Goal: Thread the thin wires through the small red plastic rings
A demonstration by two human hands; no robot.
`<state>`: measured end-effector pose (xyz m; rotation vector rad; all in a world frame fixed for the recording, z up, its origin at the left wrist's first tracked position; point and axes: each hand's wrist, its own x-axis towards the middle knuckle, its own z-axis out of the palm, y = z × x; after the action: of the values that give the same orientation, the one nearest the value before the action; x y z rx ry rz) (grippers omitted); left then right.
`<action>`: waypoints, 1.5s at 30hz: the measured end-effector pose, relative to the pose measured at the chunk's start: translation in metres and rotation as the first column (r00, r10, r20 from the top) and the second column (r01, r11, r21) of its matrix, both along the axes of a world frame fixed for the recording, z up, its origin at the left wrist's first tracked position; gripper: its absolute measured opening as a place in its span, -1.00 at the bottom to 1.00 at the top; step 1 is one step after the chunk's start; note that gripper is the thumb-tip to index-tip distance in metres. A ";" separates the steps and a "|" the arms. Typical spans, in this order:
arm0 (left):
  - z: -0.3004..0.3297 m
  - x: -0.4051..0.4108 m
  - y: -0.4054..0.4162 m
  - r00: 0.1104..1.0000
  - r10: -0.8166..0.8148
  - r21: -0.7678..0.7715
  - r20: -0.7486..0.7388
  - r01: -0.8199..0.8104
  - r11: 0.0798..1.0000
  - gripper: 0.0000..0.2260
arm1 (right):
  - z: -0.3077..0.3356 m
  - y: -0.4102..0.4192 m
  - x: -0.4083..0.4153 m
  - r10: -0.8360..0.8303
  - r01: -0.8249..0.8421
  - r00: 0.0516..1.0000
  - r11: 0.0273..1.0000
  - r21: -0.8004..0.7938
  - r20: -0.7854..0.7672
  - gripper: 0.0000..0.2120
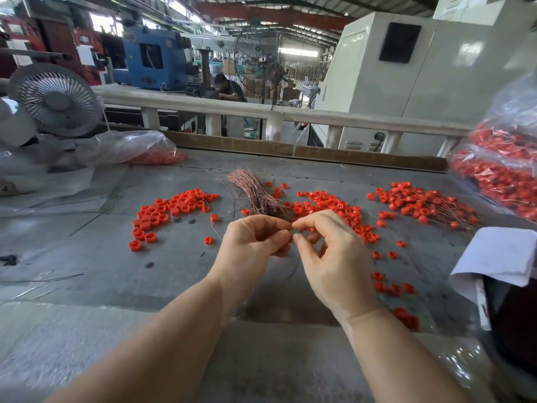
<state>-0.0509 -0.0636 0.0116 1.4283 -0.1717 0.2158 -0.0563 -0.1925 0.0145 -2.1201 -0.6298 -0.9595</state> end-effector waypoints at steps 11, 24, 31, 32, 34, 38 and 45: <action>-0.002 0.004 0.004 0.997 0.058 -0.162 -0.051 -0.065 0.985 -0.87 | 0.001 -0.001 0.000 -0.076 0.075 0.993 0.997 0.016 0.089 -0.92; 0.001 0.002 0.001 0.996 -0.047 -0.267 -0.073 0.026 0.963 -0.91 | -0.005 -0.003 0.007 -0.193 0.188 0.979 0.980 -0.066 -0.071 -0.94; -0.001 0.003 0.000 0.981 -0.046 -0.180 -0.189 0.012 0.984 -0.90 | -0.001 -0.017 0.012 -0.386 0.391 0.920 0.918 0.066 -0.073 -0.92; -0.001 0.003 0.000 0.978 -0.038 -0.173 -0.205 0.002 0.985 -0.90 | 0.000 -0.021 0.014 -0.422 0.432 0.900 0.898 0.090 -0.105 -0.89; -0.002 0.003 0.001 0.976 -0.034 -0.145 -0.216 0.002 0.989 -0.89 | -0.001 -0.029 0.017 -0.482 0.505 0.860 0.852 0.138 -0.169 -0.84; -0.004 0.003 0.000 0.976 -0.038 -0.050 -0.213 0.028 0.998 -0.93 | 0.002 -0.036 0.024 -0.520 0.605 0.779 0.771 0.201 -0.351 -0.69; -0.008 0.003 -0.001 0.980 0.001 0.046 -0.197 0.008 0.999 -0.93 | 0.002 -0.041 0.026 -0.480 0.662 0.641 0.740 0.115 -0.599 -0.34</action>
<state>-0.0475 -0.0647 0.0032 1.4865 -0.0166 0.0667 -0.0299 -0.2333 0.0162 -2.1594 0.5213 -0.6520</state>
